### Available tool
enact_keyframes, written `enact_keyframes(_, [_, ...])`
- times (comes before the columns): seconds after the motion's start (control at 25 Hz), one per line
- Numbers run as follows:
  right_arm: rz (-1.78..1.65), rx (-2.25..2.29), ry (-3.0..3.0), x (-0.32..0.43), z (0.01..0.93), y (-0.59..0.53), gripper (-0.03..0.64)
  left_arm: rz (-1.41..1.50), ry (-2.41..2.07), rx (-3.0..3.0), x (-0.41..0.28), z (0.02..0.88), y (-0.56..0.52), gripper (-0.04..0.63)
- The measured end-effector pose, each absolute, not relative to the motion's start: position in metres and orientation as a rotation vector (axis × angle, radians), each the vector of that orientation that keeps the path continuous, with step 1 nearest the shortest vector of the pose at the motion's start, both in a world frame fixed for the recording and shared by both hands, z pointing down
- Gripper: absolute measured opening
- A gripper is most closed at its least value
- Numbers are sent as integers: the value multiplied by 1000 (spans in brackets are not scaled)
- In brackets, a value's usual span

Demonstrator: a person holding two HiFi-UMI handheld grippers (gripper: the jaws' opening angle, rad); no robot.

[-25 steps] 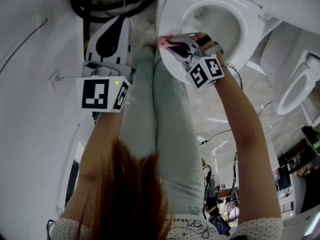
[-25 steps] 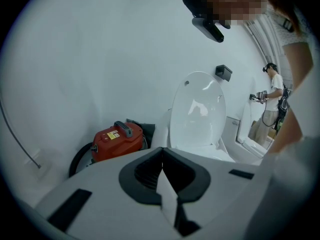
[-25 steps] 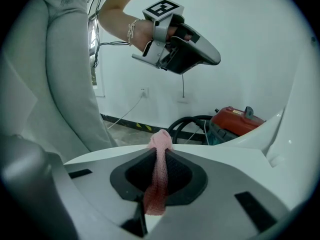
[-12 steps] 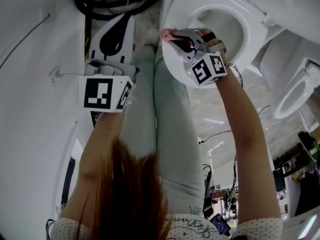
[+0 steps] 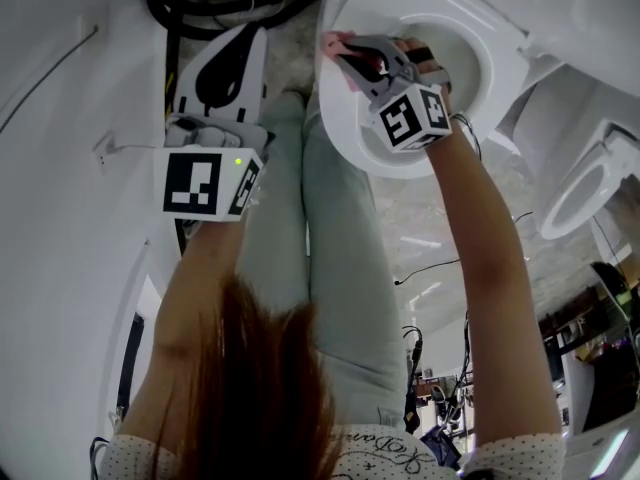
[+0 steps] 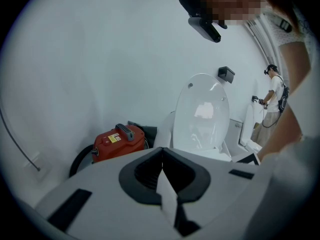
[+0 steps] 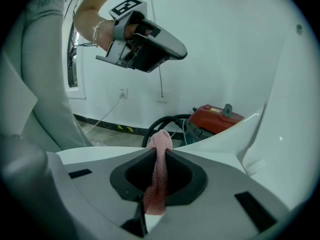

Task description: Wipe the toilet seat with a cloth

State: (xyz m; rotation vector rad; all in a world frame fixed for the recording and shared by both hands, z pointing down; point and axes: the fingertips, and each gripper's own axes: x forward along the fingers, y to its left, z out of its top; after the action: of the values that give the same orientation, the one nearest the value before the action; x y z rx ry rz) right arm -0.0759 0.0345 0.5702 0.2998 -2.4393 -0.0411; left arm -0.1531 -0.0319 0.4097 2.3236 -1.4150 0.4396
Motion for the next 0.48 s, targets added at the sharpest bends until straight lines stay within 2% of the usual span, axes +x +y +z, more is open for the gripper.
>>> enact_keyframes(0.48, [-26, 460, -2428, -61, 566, -12, 48, 436, -1430, 2326, -149, 404, -38, 5])
